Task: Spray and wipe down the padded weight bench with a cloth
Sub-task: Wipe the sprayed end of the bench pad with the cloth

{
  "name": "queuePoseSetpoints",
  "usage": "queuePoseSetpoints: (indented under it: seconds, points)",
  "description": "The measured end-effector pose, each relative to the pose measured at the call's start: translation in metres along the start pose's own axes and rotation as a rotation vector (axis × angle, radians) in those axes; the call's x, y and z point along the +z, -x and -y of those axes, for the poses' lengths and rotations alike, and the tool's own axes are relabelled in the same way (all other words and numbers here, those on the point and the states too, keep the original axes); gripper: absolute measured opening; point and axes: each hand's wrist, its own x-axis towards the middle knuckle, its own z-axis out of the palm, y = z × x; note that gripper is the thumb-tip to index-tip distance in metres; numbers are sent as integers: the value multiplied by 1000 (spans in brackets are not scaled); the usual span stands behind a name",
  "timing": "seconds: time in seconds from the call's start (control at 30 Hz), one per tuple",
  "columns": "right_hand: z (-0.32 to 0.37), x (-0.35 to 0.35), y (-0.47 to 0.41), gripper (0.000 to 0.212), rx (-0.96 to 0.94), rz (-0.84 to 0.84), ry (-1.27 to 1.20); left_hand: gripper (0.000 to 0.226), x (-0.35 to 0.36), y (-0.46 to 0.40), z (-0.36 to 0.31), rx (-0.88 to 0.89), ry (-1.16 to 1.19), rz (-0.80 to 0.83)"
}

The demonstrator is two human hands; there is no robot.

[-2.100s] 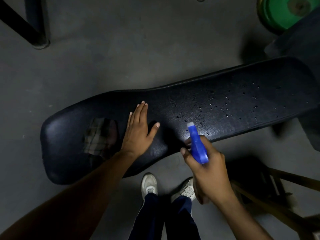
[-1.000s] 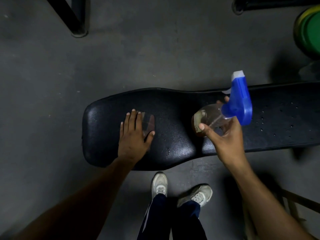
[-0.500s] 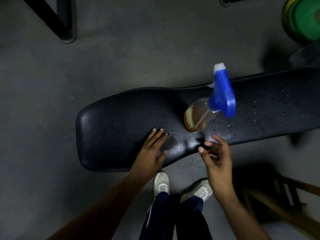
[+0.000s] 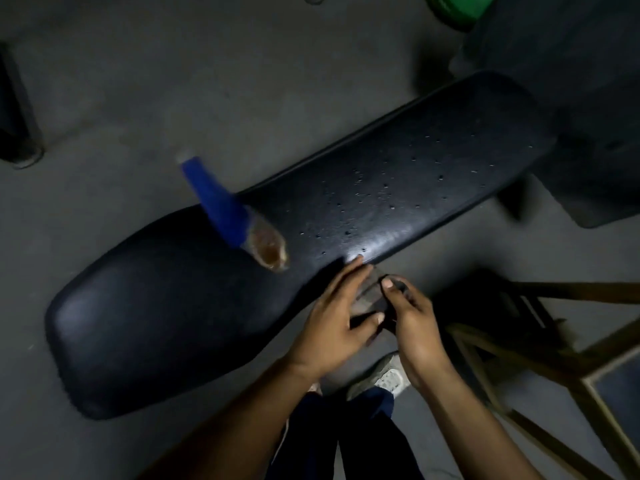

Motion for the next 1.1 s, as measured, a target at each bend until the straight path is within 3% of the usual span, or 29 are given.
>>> queuePoseSetpoints:
  seconds: [0.2,0.33,0.43,0.67,0.83,1.1]
  points:
    - [54,-70,-26,23,-17,-73,-229,72,28,-67,-44,-393,470,130]
    - [85,-108,-41,19,-21,-62,-325,32,56,-98,-86,-419,808,221]
    - [101,-134,-53,24,-26,-83,-373,29,73,-120,-113,-411,872,173]
    - [113,-172,-71,35,34,-103,-251,41,105,-163,-132,-392,696,80]
    - [122,-189,-96,42,-154,-126,-112,43,109,-198,-129,-372,445,62]
    - [176,-195,-181,54,-219,-233,78,45,108,-302,-148,-297,266,42]
